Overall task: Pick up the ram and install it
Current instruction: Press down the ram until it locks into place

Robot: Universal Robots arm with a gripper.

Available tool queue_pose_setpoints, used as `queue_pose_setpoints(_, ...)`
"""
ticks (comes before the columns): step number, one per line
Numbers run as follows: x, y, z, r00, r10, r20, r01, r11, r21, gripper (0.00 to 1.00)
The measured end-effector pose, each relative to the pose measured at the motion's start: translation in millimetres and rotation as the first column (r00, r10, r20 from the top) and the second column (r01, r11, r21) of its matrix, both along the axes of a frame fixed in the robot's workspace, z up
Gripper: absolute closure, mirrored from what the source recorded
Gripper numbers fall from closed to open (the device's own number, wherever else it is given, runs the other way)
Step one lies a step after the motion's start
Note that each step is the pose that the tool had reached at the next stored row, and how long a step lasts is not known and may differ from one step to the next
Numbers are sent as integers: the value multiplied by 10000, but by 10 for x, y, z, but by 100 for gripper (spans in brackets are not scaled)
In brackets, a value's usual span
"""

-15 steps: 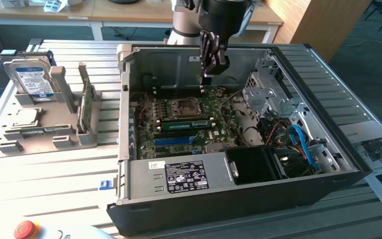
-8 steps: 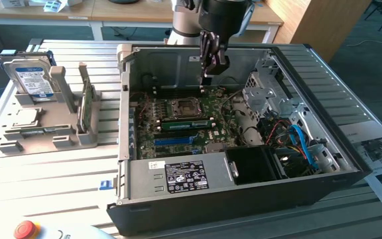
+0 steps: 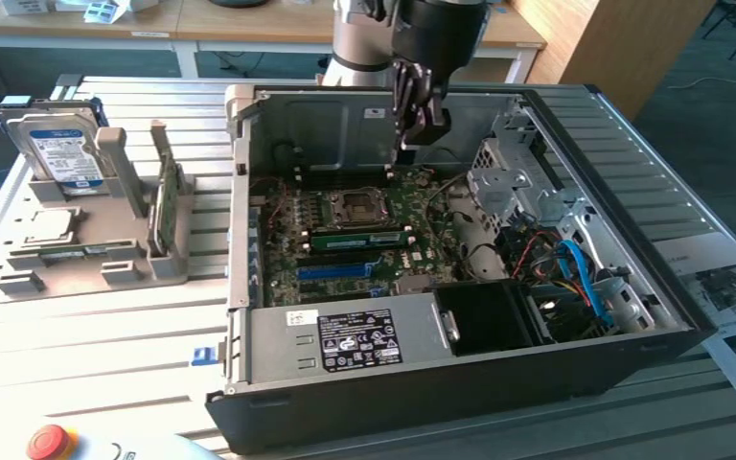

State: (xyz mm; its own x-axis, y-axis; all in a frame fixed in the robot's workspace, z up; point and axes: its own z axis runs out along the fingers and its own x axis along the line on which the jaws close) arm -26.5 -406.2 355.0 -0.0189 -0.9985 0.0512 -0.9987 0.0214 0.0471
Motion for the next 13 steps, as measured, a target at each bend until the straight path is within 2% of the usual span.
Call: queue_pose_setpoints(13,134,-48,0,10000,0,0,0,10000,-1,90)
